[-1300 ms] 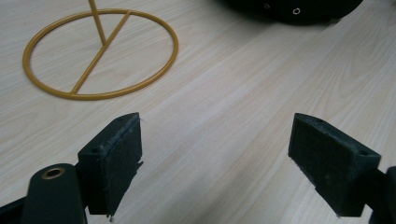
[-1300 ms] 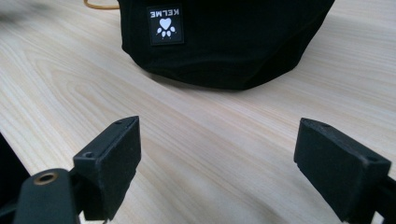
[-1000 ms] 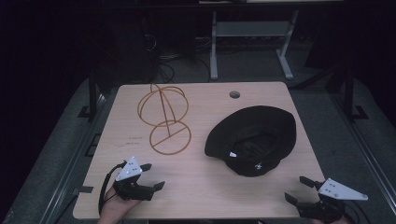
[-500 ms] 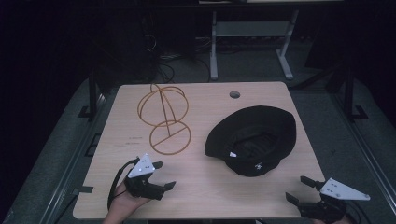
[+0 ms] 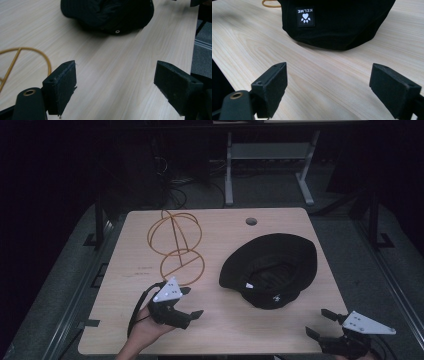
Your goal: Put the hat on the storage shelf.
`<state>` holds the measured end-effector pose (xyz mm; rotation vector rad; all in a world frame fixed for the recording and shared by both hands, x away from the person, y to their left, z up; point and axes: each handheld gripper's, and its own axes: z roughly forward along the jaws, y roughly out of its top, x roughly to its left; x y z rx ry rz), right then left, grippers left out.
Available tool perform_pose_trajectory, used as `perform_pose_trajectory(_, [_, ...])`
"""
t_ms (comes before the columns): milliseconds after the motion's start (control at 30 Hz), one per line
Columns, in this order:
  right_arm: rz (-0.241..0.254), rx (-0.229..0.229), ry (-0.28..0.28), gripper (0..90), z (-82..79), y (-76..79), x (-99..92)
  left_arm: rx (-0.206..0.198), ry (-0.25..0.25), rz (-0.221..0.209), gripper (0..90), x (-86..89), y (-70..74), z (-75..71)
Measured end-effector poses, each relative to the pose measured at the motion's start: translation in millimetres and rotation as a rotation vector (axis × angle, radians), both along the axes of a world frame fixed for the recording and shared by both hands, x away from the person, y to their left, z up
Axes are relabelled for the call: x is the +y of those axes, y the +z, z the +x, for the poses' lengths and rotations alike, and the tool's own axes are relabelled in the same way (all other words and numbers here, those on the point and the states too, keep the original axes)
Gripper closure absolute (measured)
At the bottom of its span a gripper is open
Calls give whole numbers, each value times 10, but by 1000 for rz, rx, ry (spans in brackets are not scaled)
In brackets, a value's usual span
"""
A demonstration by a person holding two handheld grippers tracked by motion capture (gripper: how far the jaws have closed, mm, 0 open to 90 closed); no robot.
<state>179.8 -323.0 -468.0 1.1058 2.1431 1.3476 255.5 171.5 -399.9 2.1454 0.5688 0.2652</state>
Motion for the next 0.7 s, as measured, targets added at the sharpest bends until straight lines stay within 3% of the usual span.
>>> perform_pose_trajectory(700, [2,1,16,143,20,-6,9,-31,-107,21,180,-546,193,122])
